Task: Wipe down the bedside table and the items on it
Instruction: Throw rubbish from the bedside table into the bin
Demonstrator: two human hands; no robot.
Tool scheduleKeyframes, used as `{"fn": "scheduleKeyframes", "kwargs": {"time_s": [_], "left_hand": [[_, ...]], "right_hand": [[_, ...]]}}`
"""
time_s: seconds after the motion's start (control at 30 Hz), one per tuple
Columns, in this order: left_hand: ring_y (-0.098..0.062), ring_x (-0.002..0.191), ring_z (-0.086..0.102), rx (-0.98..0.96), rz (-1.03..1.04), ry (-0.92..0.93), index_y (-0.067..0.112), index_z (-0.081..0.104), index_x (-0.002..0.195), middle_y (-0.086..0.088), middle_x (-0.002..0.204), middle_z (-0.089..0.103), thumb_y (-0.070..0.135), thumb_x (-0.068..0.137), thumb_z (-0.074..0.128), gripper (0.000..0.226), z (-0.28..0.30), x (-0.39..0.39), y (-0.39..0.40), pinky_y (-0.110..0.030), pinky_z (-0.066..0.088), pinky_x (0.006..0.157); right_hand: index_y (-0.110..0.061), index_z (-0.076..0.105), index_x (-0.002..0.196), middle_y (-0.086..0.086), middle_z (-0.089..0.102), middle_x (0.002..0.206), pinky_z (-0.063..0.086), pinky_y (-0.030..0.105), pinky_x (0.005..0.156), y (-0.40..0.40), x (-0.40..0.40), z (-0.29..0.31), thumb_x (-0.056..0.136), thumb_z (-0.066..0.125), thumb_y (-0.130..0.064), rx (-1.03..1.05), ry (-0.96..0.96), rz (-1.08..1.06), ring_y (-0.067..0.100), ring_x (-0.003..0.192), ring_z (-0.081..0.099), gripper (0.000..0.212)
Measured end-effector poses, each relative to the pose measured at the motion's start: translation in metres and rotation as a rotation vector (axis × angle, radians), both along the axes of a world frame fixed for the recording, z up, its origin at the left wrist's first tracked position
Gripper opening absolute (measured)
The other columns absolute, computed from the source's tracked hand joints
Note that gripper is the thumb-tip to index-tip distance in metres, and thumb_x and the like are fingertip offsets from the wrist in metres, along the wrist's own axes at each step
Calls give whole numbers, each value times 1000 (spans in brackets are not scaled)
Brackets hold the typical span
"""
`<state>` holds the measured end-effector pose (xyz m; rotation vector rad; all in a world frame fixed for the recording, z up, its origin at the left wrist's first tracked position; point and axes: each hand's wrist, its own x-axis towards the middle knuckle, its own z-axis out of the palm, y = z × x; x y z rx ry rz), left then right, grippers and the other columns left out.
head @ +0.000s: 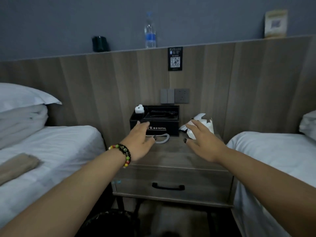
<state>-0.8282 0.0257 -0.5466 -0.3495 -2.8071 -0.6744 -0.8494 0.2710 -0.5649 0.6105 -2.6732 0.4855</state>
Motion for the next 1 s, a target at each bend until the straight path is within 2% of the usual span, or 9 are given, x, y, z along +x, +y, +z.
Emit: {"fn": "scheduleKeyframes", "kwargs": {"time_s": [0.07, 0.13, 0.3, 0.5, 0.67, 0.73, 0.8, 0.9, 1.0], "left_hand": [[-16, 148, -3, -13, 0, -5, 11, 11, 152, -5, 160, 9, 34, 99, 43, 66, -5, 18, -3, -34, 10, 120], [-15, 148, -2, -11, -11, -6, 12, 11, 152, -5, 161, 9, 35, 98, 43, 67, -12, 31, -7, -34, 10, 120], [-16, 148, -3, -38, -33, -4, 14, 13, 152, -4, 160, 10, 36, 98, 45, 67, -34, 46, -21, -27, 7, 116], [-13, 148, 2, -22, 21, -10, 14, 14, 151, -4, 160, 12, 33, 98, 45, 65, -58, 39, -39, -23, 7, 115], [-15, 146, -15, -28, 94, 67, 12, 10, 152, -3, 161, -1, 33, 99, 42, 66, -100, 14, -56, -26, -3, 115], [-17, 144, -22, -34, 137, 128, 12, 11, 152, -4, 161, -8, 35, 99, 41, 65, -115, -2, -62, -27, -7, 115], [-16, 144, -24, -39, 158, 169, 12, 13, 152, -5, 160, -11, 37, 99, 39, 64, -126, -20, -68, -26, -9, 114], [-12, 144, -21, -26, 151, 230, 14, 17, 151, -2, 161, -7, 49, 94, 30, 69, -132, -51, -78, -28, -6, 115], [-15, 146, -16, -26, 180, 275, 13, 18, 151, -4, 161, 0, 61, 85, 13, 82, -134, -87, -91, -38, -1, 119]], "right_hand": [[-15, 26, 149, 7, 13, 159, 20, 33, 115, -4, 21, 1, 97, 47, -38, 3, -41, -5, 24, 145, 17, 61], [-16, 26, 149, 5, 13, 159, 21, 34, 116, -10, 37, 1, 97, 48, -37, -24, -62, 1, 22, 146, 16, 60], [-18, 31, 148, 0, 13, 159, 14, 28, 118, -29, 52, -11, 97, 51, -32, -227, -118, 55, 15, 147, 10, 56], [-15, 33, 146, -1, 17, 156, 9, 12, 105, -62, 35, -42, 96, 52, -27, -245, -181, 108, 13, 144, 17, 55], [-17, 32, 147, 2, 19, 157, 16, 27, 118, -85, 6, -57, 95, 53, -29, -232, -209, 128, 17, 145, 18, 56], [-17, 32, 146, 0, 18, 156, 15, 22, 115, -91, -4, -63, 96, 52, -30, -203, -206, 140, 15, 144, 18, 56], [-17, 31, 146, 0, 18, 156, 13, 18, 111, -96, -14, -69, 97, 50, -32, -77, -179, 168, 15, 144, 18, 55], [-18, 28, 148, 0, 17, 157, 14, 24, 115, -103, -33, -69, 97, 47, -37, 137, -107, 202, 16, 145, 16, 58], [-17, 28, 148, 2, 20, 156, 15, 26, 116, -115, -64, -60, 96, 48, -37, 191, -45, 204, 17, 145, 17, 60]]}}
